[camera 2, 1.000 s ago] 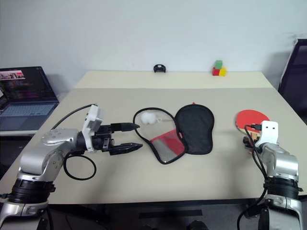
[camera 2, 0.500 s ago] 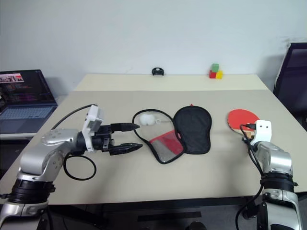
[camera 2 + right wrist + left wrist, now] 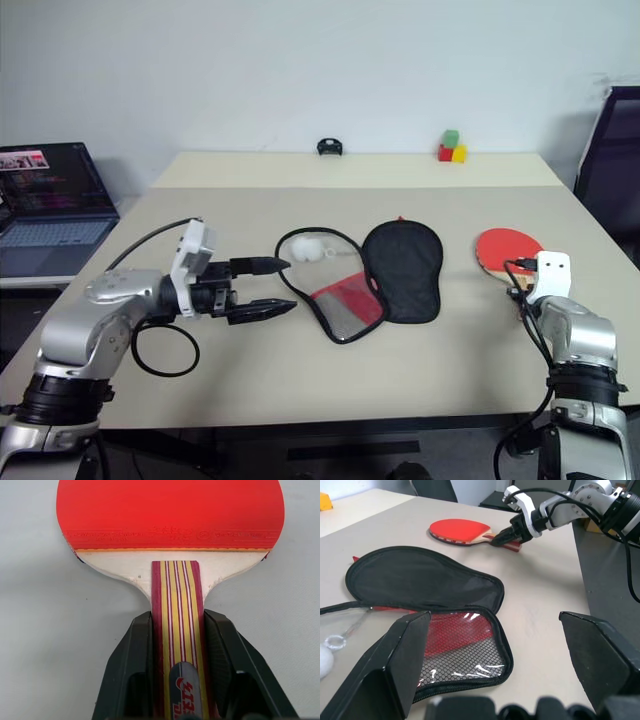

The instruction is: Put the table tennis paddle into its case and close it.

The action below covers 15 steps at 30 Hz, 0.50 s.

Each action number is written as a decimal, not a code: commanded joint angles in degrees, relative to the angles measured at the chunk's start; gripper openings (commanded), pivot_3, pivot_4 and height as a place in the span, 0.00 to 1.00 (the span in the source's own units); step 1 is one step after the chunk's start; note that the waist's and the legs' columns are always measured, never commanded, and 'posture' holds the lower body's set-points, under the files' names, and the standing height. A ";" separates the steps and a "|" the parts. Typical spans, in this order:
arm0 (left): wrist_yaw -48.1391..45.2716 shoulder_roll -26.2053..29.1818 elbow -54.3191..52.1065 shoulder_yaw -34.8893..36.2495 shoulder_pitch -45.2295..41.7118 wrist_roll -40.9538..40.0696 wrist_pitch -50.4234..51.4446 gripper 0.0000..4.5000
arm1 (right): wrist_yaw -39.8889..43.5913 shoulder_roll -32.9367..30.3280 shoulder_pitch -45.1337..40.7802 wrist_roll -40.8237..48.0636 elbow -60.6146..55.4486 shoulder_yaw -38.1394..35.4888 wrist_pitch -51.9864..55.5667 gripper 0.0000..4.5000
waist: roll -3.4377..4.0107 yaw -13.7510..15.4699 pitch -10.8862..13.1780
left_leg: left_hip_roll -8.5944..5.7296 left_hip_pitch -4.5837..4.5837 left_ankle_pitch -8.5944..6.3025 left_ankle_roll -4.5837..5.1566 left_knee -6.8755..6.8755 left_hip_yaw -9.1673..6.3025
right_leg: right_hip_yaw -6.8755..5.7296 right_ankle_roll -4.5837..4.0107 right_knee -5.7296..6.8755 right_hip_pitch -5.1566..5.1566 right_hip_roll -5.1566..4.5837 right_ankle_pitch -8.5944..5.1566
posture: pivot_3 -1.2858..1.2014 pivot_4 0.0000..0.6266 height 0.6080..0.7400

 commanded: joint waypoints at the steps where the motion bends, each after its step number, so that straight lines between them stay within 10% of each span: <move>1: -0.20 0.64 -0.36 0.74 -1.54 0.16 -0.55 1.00 | -0.19 -1.02 -1.46 2.22 -9.03 -1.92 2.54 0.24 | 0.08 0.00 0.05 | 0.00 -0.08 0.00 0.00 0.00 0.01 | 0.01 0.00 0.02 -0.10 0.00 0.00 | 0.52 0.24 1.00; 15: -0.43 0.49 0.07 0.60 -1.91 0.30 -0.65 1.00 | -6.49 11.04 -5.59 9.41 -31.79 -1.69 19.96 0.24 | 0.10 0.07 0.06 | 0.03 -0.81 0.01 -0.01 0.06 -0.07 | -0.04 -0.01 0.11 -0.81 0.00 0.01 | 0.52 0.24 1.00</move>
